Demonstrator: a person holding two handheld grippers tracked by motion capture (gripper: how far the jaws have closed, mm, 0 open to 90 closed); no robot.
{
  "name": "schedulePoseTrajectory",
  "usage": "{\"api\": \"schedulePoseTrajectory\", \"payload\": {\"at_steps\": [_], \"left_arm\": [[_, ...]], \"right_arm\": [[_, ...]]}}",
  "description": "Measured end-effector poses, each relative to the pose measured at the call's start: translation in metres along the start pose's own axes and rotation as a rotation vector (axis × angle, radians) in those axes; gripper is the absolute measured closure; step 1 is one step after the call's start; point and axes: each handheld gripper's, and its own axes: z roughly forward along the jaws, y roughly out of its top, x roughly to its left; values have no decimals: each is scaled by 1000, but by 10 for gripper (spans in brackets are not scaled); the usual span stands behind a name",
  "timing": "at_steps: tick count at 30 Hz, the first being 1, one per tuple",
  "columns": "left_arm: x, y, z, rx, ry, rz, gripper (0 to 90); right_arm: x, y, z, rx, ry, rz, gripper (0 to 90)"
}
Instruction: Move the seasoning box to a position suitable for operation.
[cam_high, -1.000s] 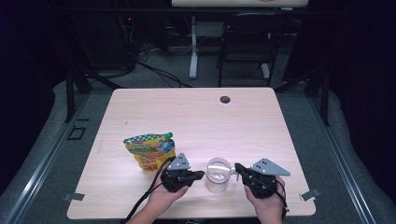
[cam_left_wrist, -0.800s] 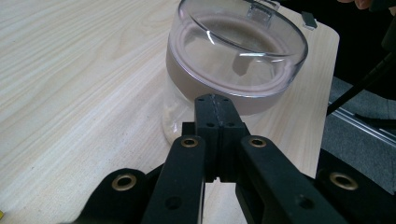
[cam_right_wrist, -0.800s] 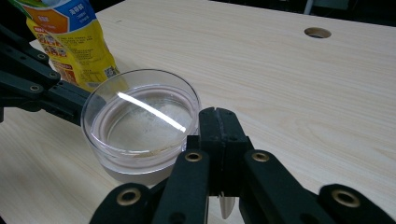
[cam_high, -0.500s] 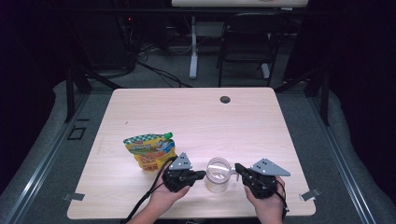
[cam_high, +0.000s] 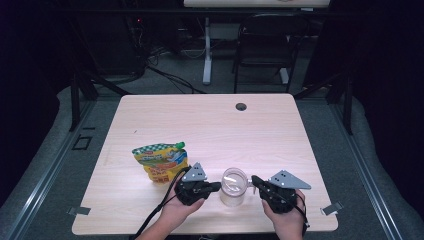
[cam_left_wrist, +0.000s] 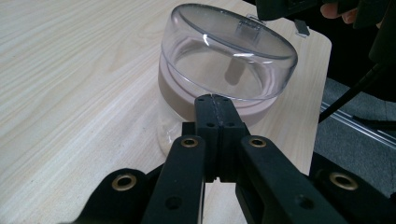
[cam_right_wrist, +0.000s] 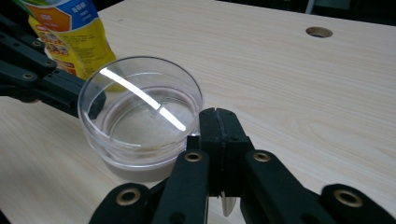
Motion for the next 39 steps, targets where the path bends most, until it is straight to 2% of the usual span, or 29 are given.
{"api": "schedulePoseTrajectory", "payload": {"at_steps": [1, 3, 5, 8, 11, 14, 19, 21, 25, 28, 34, 39], "left_arm": [[0, 1, 0, -1, 0, 3, 900], [-1, 2, -1, 2, -1, 5, 900], [-1, 4, -2, -4, -1, 7, 900], [-1, 8, -3, -9, -3, 14, 900], [-2, 13, -4, -14, -3, 21, 900], [-2, 17, -5, -21, -7, 25, 900], [-3, 24, -5, -19, -8, 40, 900], [-4, 28, -5, -24, -9, 41, 900], [-6, 32, -6, -32, -11, 48, 900], [-7, 34, -6, -28, -9, 52, 900], [-6, 31, -3, -18, -2, 52, 900], [-4, 27, 0, -8, 3, 40, 900]], "right_arm": [[1, 0, -2, -8, 15, -8, 865], [1, 0, -3, -8, 16, -13, 851], [5, 0, -6, -10, 26, -42, 769], [7, -1, -8, -8, 30, -61, 726], [11, -1, -12, -24, 49, -90, 645], [15, -2, -14, 5, 52, -127, 586], [18, -4, -14, 12, 57, -131, 509], [20, -5, -13, 30, 78, -144, 458], [25, -6, -10, 43, 65, -163, 435], [29, -7, -6, 48, 36, -161, 427], [33, -7, 1, 30, -4, -170, 426], [33, -7, 2, 24, 0, -165, 428]]}}
